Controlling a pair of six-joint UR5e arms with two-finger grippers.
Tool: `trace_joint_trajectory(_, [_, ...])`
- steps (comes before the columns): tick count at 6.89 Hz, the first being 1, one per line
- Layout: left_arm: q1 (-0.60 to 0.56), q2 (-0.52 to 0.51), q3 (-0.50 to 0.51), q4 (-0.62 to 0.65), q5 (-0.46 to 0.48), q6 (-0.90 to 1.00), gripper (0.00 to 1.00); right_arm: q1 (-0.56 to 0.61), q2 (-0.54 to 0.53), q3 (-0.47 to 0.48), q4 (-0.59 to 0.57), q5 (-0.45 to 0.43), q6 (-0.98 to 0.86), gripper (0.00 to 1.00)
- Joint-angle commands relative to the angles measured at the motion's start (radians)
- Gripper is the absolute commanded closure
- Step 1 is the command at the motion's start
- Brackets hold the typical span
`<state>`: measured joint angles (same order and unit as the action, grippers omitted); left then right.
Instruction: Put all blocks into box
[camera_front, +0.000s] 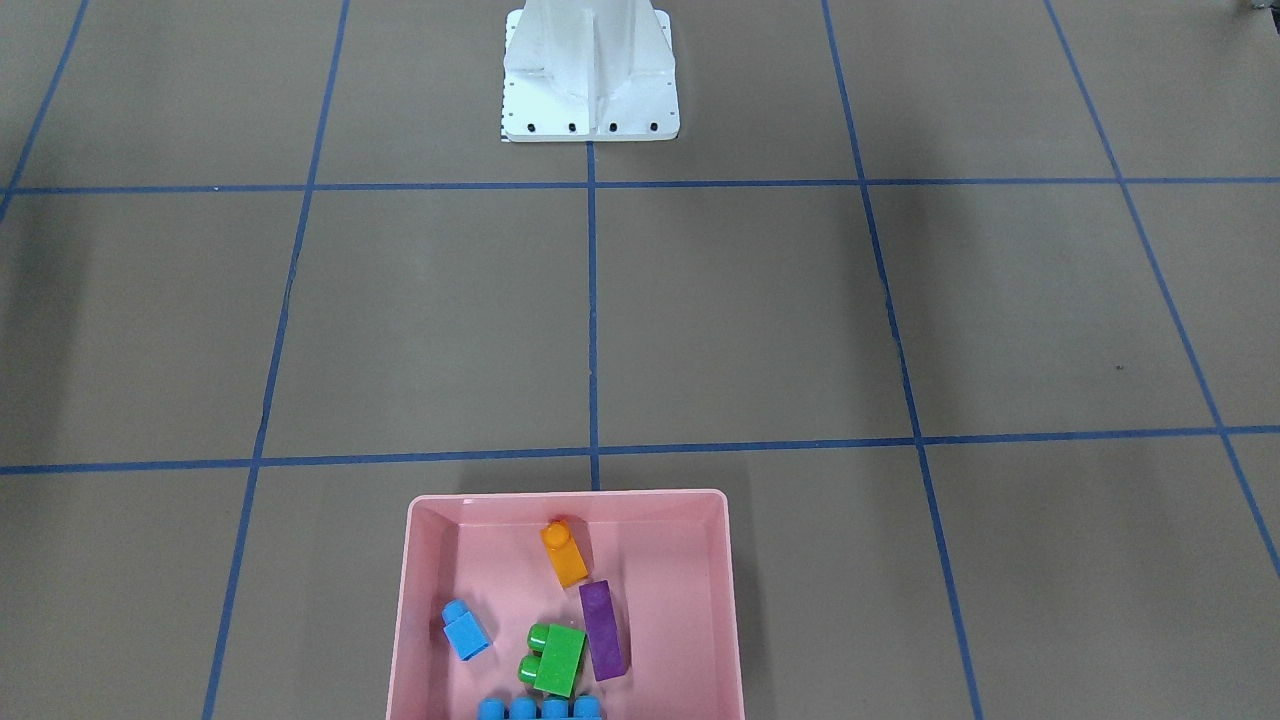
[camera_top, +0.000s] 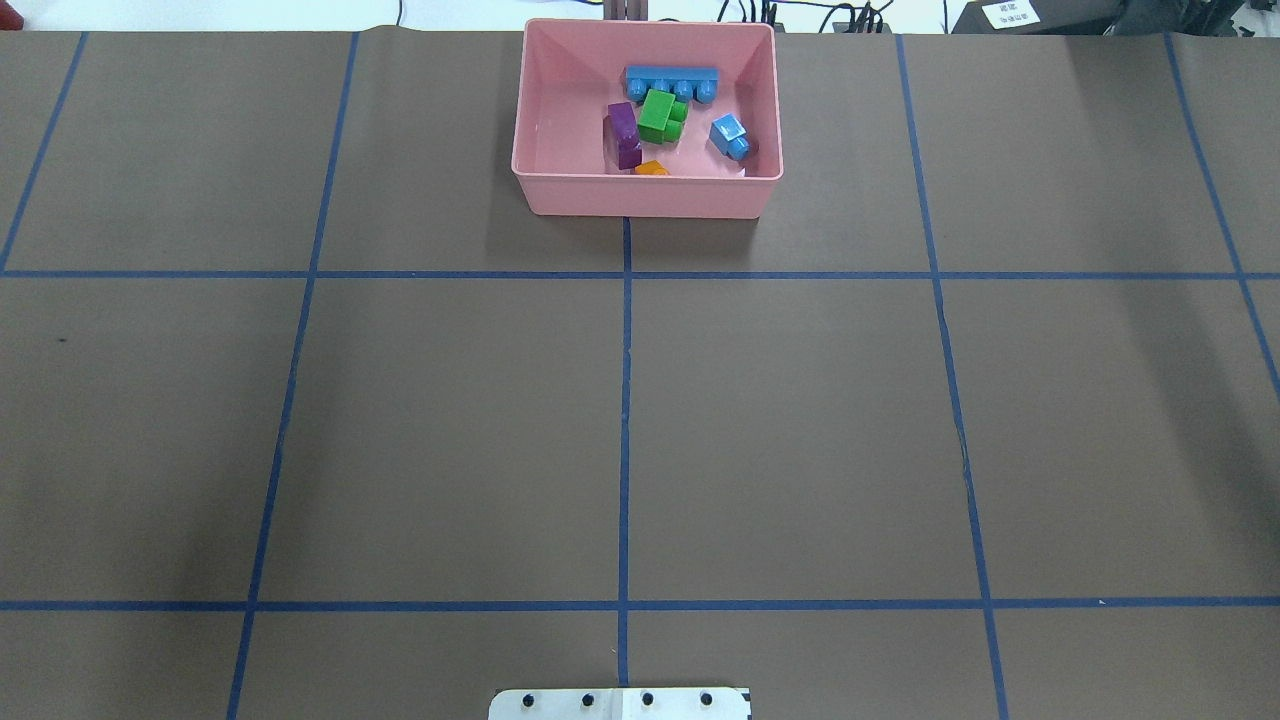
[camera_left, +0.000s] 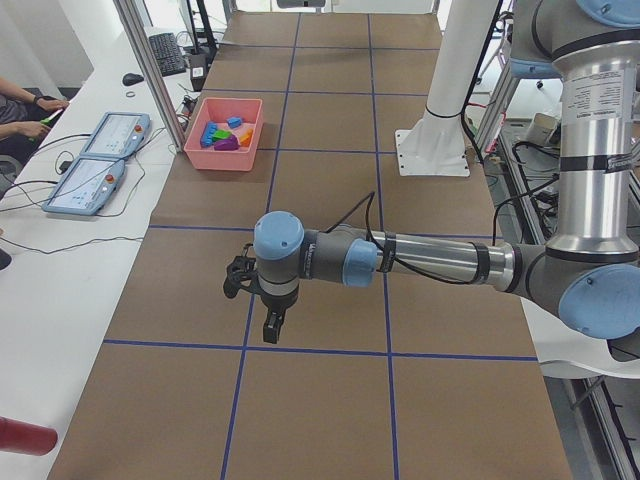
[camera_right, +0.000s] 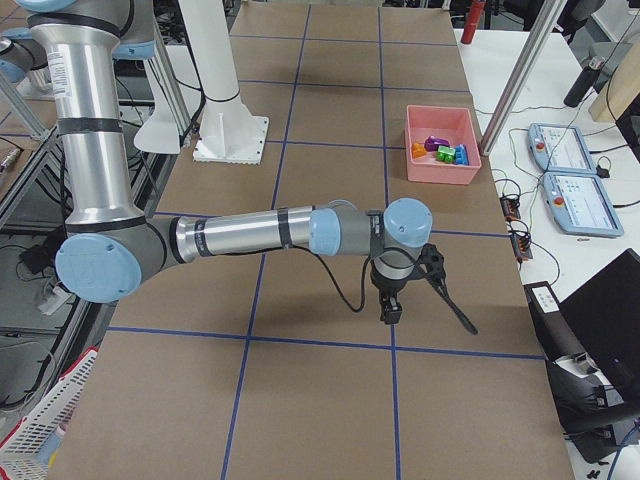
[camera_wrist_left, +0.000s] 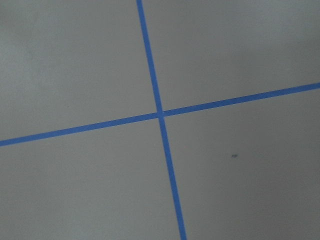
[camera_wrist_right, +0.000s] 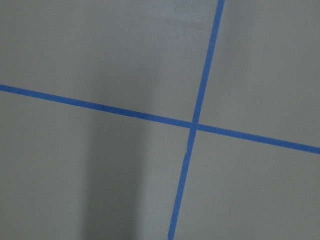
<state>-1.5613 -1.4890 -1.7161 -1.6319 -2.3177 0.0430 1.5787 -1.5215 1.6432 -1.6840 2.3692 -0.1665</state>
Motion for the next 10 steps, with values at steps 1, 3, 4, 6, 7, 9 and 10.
trace_joint_trajectory(1, [-0.031,0.003,0.035,-0.003,0.000,0.000,0.00,0.046,-0.104,0.059,0.035,0.027,0.002,0.00])
trace_joint_trajectory(3, [-0.042,0.007,0.030,0.003,0.000,0.003,0.00,0.046,-0.111,0.072,0.037,0.022,0.002,0.00])
trace_joint_trajectory(4, [-0.043,0.006,0.030,0.004,0.007,0.038,0.00,0.044,-0.111,0.072,0.037,0.022,0.002,0.00])
trace_joint_trajectory(6, [-0.052,0.001,0.024,0.009,0.006,0.031,0.00,0.043,-0.109,0.035,0.079,0.021,0.007,0.00])
trace_joint_trajectory(7, [-0.051,-0.001,0.021,0.007,0.003,-0.020,0.00,0.041,-0.108,0.000,0.117,0.021,0.037,0.00])
trace_joint_trajectory(9, [-0.051,0.006,0.007,0.003,-0.003,-0.075,0.00,0.041,-0.111,-0.043,0.182,0.022,0.050,0.00])
trace_joint_trajectory(10, [-0.048,0.004,0.007,0.001,0.000,-0.083,0.00,0.041,-0.111,-0.040,0.184,0.025,0.059,0.00])
